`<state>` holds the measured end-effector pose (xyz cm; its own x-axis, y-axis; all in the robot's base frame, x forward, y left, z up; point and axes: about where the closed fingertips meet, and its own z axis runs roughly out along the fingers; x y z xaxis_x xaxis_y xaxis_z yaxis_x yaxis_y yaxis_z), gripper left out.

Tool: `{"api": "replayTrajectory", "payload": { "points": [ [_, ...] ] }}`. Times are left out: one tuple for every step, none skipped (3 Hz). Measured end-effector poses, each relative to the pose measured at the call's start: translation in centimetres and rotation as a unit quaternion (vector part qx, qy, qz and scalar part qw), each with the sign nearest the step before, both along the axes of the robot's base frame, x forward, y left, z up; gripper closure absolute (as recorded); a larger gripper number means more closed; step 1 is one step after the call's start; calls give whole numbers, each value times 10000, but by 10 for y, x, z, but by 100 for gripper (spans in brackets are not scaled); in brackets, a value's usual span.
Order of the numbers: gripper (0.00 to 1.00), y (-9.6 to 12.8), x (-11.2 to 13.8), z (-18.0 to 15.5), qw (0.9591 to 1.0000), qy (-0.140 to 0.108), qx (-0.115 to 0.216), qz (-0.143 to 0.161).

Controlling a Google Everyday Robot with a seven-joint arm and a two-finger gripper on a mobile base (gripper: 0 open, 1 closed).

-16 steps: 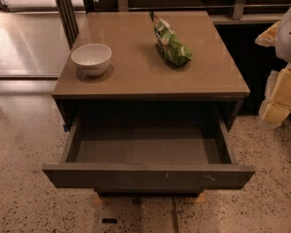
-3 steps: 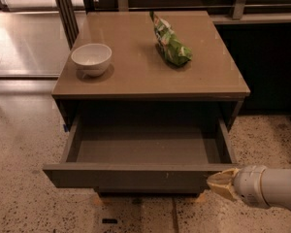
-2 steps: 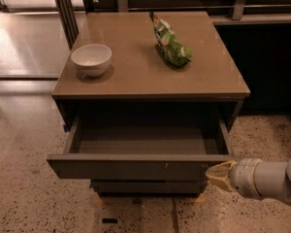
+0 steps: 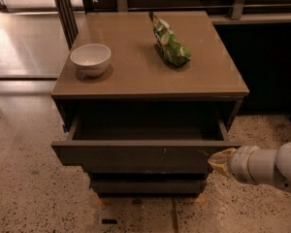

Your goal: Close top drawer

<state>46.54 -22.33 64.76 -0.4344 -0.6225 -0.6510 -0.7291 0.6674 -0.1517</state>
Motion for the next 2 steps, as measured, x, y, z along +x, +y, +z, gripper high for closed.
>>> {"api": "replayTrajectory", "payload": {
  "points": [
    [100,-8,25,6,9993,-231,-283,-119],
    [100,-12,36,9,9983,-349,-431,-178]
  ]
}}
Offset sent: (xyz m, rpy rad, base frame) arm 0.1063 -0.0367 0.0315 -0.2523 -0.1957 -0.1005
